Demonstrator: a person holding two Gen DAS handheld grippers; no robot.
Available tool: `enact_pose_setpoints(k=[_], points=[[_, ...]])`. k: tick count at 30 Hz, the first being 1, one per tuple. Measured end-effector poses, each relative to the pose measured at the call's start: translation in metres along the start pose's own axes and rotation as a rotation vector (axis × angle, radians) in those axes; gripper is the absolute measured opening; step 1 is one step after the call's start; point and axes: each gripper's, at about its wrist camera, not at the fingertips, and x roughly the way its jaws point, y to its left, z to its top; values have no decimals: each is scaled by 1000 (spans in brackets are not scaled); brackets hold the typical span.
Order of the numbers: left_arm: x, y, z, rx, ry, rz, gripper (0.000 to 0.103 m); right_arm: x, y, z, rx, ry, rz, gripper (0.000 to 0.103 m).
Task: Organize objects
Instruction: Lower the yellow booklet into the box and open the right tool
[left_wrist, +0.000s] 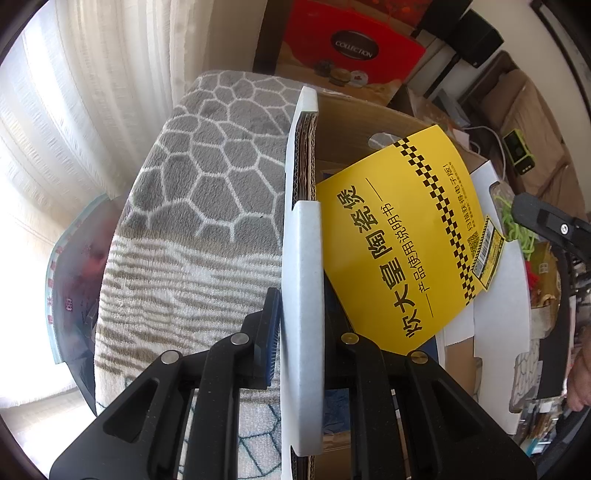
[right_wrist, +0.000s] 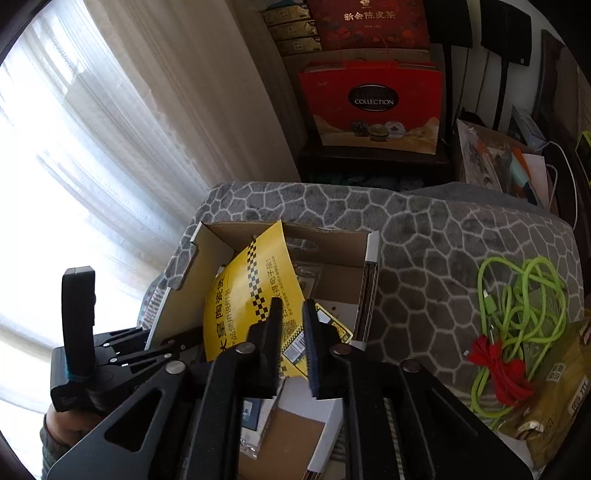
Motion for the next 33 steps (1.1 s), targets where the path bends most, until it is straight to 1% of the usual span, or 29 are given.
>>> enact_pose_setpoints(k=[3, 4, 5, 9, 10, 11, 12, 13, 14, 15, 16, 18, 19, 22, 25, 26, 27, 29, 31, 33], points=[[-1, -1, 0, -2, -1, -1, 15, 13, 7, 9, -40, 13, 0, 27], [-1, -1, 0, -1, -1, -1, 15, 18, 10, 12, -57, 21, -10, 30], [-1, 0, 0, -4, -1, -2, 15, 24, 12, 16, -73, 37, -19, 36], [-1, 2, 2, -12, -2, -11, 15, 47, 15, 23, -110, 88, -79, 45], [-1, 2, 2, -12, -2, -13, 15, 53, 14, 23, -110, 112, -67, 48], [0, 3, 2, -13, -2, -15, 15, 55, 13, 20, -107, 129, -52, 48], [0, 3, 2, -14, -2, -17, 15, 59, 12, 18, -103, 146, -36, 44], [0, 3, 2, -16, -1, -18, 15, 61, 11, 15, -103, 154, -28, 28], [0, 4, 3, -18, -1, -21, 15, 61, 10, 12, -106, 155, -62, 17], [0, 4, 3, -18, -1, -23, 15, 60, 8, 11, -102, 155, -69, 9], [0, 3, 3, -18, -1, -23, 16, 60, 4, 9, -76, 162, -56, 6], [1, 3, 3, -18, 2, -31, 16, 56, -12, 5, 26, 170, -46, 5], [1, 2, 2, -18, 1, -29, 16, 53, -14, 4, 46, 163, -58, 5], [1, 2, 3, -18, 2, -28, 16, 45, -13, 1, 45, 153, -99, 6], [1, 2, 2, -19, 2, -27, 16, 32, -8, 0, 24, 79, -205, 6], [1, 2, 2, -20, 2, -26, 16, 30, -9, 1, 53, 69, -212, 5], [1, 2, 3, -21, 2, -26, 16, 30, -14, 0, 112, 62, -197, 5], [1, 3, 2, -24, 2, -27, 16, 33, -18, -2, 179, 57, -170, 5], [1, 4, 2, -21, 1, -22, 16, 36, -16, -5, 211, 45, -154, 5], [1, 4, 2, -19, 1, -17, 17, 39, -7, -6, 191, 44, -154, 10]])
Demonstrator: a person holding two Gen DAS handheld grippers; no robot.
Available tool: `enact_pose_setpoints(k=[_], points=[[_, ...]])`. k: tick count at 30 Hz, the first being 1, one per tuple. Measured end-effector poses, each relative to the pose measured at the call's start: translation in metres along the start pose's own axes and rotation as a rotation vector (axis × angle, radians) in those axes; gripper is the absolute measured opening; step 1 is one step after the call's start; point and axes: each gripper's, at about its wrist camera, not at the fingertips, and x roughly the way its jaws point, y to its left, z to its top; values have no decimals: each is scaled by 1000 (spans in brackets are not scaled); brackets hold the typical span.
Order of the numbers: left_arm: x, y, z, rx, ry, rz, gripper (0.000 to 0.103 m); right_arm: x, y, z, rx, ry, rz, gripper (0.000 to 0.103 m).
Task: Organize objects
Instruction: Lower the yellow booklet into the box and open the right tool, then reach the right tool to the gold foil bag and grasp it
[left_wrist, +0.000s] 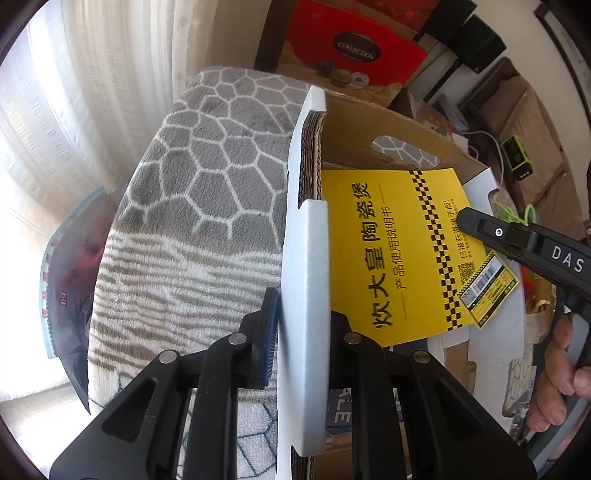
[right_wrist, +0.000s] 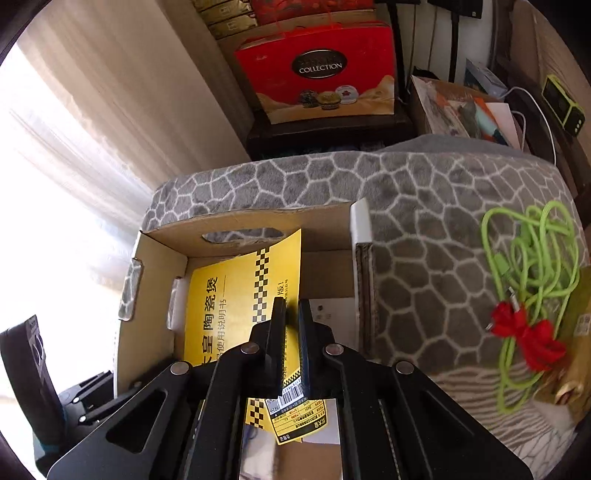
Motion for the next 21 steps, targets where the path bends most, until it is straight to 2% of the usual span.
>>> enact_pose_setpoints(k=[3, 4, 5, 10, 12, 14, 21], points=[[0, -2, 0, 6, -1, 8, 17, 0, 15, -1, -81, 11, -63, 28], [0, -2, 0, 6, -1, 8, 17, -4, 17, -1, -95, 8, -61, 43], [0, -2, 0, 7, -1, 10, 17, -8, 18, -1, -110, 0, -54, 48], [1, -2, 0, 12, -2, 14, 17, -35, 16, -1, -149, -17, 13, 49], [1, -2, 0, 16, -1, 17, 17, -50, 12, -2, -153, -27, 25, 52], [1, -4, 0, 27, -2, 27, 17, -65, 6, -3, -158, -40, 19, 60], [0, -8, -1, 42, -3, 45, 17, -115, -48, -16, -130, -73, -70, 61]])
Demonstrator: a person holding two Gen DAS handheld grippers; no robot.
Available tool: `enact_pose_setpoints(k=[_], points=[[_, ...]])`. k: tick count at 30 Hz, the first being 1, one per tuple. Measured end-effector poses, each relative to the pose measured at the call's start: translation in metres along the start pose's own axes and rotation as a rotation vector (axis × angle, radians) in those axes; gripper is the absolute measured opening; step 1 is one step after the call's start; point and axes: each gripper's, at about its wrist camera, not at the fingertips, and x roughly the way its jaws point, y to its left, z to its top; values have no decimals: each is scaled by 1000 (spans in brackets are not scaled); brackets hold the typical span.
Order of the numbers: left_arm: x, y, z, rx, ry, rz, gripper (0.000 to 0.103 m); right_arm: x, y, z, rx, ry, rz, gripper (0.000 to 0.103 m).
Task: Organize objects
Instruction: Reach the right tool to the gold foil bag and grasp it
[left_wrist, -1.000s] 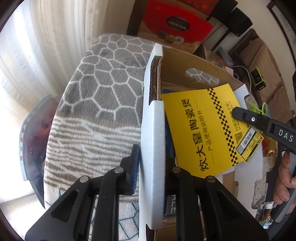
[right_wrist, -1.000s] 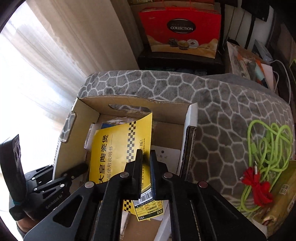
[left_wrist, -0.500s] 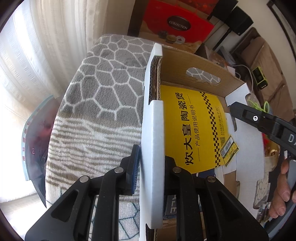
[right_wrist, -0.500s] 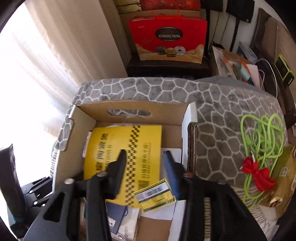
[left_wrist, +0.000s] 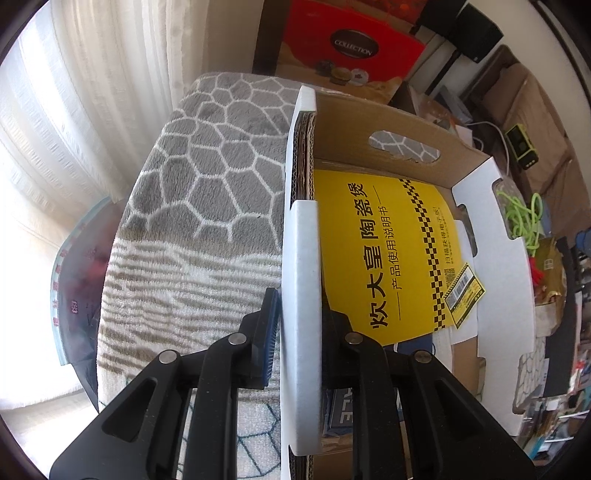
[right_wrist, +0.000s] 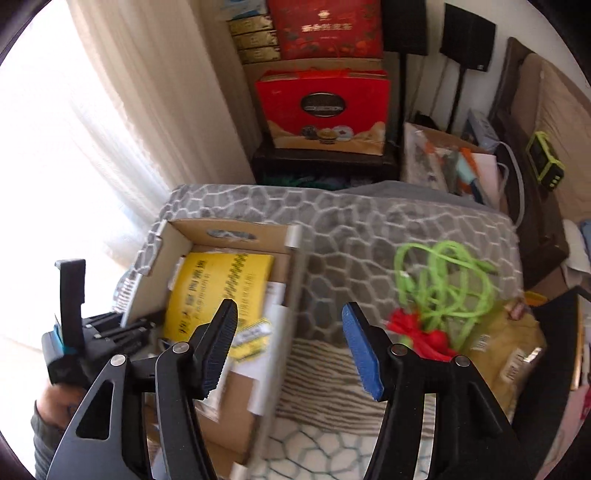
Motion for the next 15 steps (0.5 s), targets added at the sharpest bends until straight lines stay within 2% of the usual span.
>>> enact_pose_setpoints(k=[5, 8, 15], points=[[-1, -4, 0, 18, 0, 14, 16, -24, -62, -19, 84, -7, -77, 61], [-1, -12, 0, 59, -2, 51, 16, -34, -96, -27, 141, -8, -106, 61], [-2, -17, -3, 65, 2, 68, 16, -42, -148, -44, 229, -1, -149, 61]])
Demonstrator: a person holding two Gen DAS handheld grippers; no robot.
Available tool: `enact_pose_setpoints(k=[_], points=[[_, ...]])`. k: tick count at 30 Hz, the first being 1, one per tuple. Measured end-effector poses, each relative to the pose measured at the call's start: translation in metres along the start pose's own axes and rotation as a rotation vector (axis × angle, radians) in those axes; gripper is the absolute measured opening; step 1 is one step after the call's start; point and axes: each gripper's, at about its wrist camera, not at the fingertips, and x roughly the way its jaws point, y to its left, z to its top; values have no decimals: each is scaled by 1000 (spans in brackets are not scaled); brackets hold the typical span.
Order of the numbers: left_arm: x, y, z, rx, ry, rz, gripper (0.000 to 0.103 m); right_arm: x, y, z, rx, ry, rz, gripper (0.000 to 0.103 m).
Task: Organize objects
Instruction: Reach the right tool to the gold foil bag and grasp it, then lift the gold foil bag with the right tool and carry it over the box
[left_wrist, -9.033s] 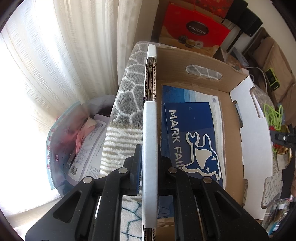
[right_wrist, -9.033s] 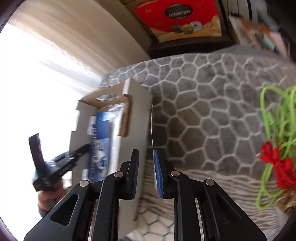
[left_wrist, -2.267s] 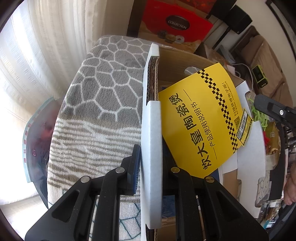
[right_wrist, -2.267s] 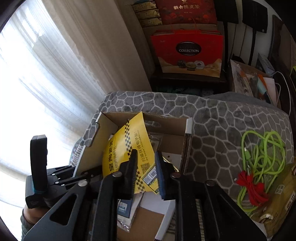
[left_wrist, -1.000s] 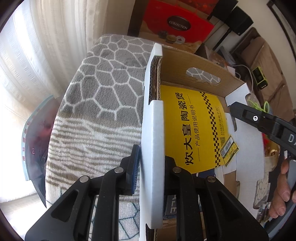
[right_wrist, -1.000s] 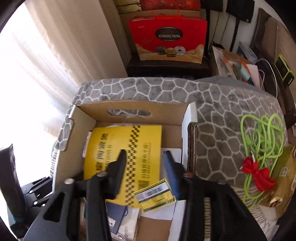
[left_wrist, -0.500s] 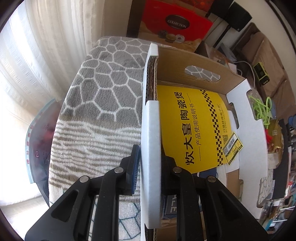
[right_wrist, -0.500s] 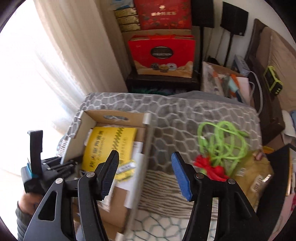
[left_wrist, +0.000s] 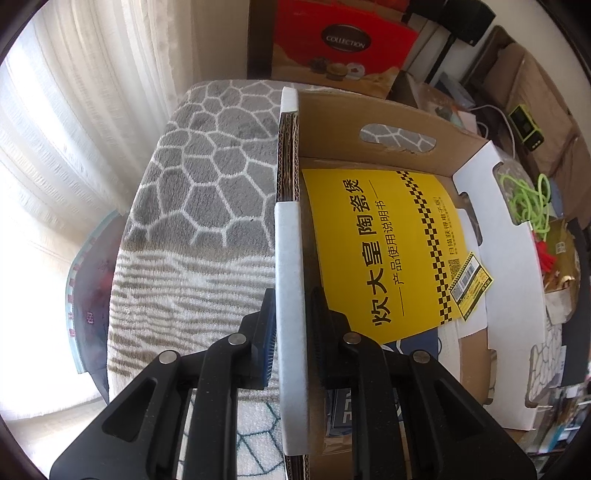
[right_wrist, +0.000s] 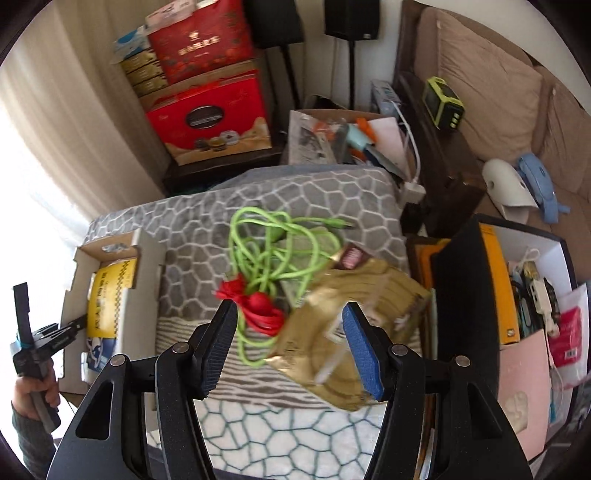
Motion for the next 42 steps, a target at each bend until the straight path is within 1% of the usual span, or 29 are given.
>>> enact_pose_setpoints(k=[3, 5, 7, 15, 25, 33, 39, 40, 42], points=[[0, -5, 0, 4, 5, -20, 14, 7, -23, -2, 50, 13, -22, 61], [1, -17, 2, 28, 7, -22, 13, 12, -36, -4, 76, 16, -42, 61], [2, -26, 1, 32, 17, -20, 13, 17, -47, -8, 101, 25, -56, 61], [4, -60, 2, 59, 17, -30, 13, 30, -74, -18, 163, 59, -68, 61], [6, -84, -1, 77, 16, -18, 13, 33, -77, -16, 178, 68, -45, 61], [7, -85, -2, 70, 12, -35, 13, 46, -68, -14, 155, 94, -58, 61], [7, -82, -3, 73, 12, -40, 13, 60, -75, -14, 200, 109, -78, 61], [7, -82, -3, 74, 12, -41, 13, 61, -78, -15, 218, 111, -71, 61], [7, -81, -3, 74, 12, -44, 13, 62, -84, -16, 275, 115, -4, 61]])
